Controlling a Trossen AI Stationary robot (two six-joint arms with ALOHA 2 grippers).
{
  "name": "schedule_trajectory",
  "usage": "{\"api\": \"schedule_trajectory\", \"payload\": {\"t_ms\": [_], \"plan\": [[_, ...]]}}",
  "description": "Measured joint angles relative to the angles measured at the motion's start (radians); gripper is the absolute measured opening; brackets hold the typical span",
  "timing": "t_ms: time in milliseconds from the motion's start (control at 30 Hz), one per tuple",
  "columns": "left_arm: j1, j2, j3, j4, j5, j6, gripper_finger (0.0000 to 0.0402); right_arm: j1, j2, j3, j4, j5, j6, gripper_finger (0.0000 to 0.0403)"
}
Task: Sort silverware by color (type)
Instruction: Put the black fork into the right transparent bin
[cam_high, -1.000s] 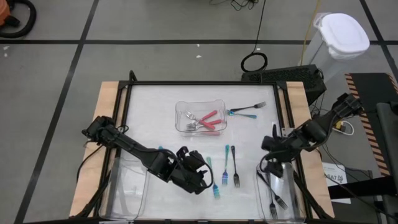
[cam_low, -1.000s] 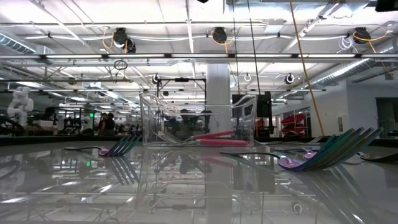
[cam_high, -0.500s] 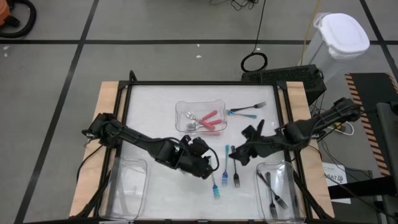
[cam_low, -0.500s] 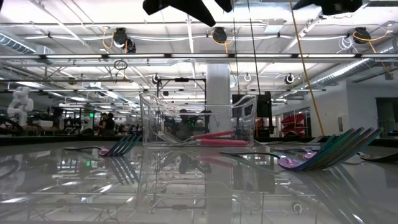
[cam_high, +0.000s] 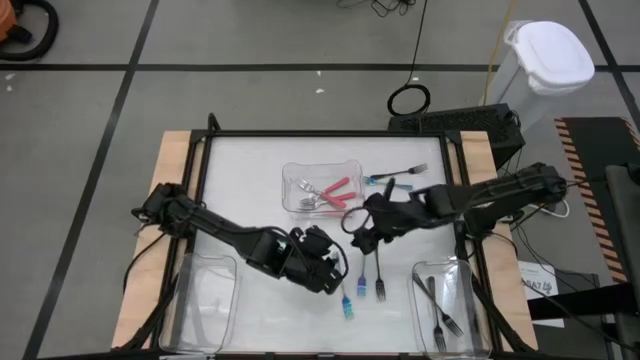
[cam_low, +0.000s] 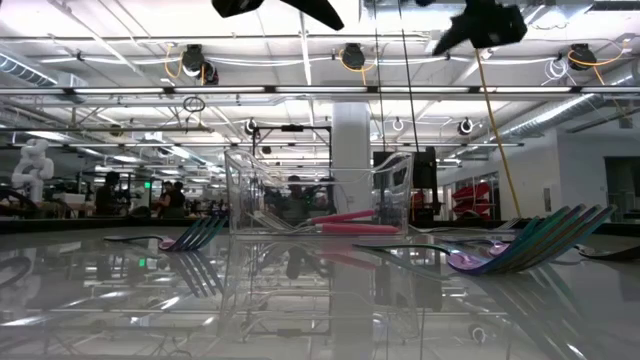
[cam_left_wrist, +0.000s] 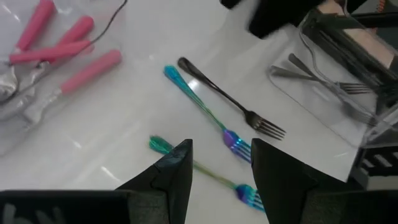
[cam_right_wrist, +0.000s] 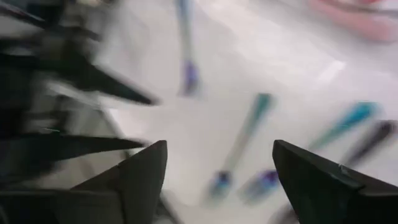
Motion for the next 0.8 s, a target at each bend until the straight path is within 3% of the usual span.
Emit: {"api": "schedule_trajectory", "payload": {"t_ms": [167,333,567,800], "plan": [[-0.029,0.000,0.000,-0.003,0.003,-0.047,0.0161,-0.069,0.074,0.062,-0.142,-0.026,-0.092,0.0272],[-0.051,0.000,0.000,-0.054,0.018,-0.054,0.0161,-0.090,0.124,0.064,-0.140,-0.006,0.019,0.0276],[-0.081,0.000,0.000,-0.257,0.127,-0.152,0.0161,-0.073,0.167,0.064,-0.294,0.000,0.024,0.0277],[-0.120,0.000,-0.004,-0.350,0.132,-0.143,0.0161,-0.069,0.217,0.061,-0.356,0.024,0.055,0.0277]]}}
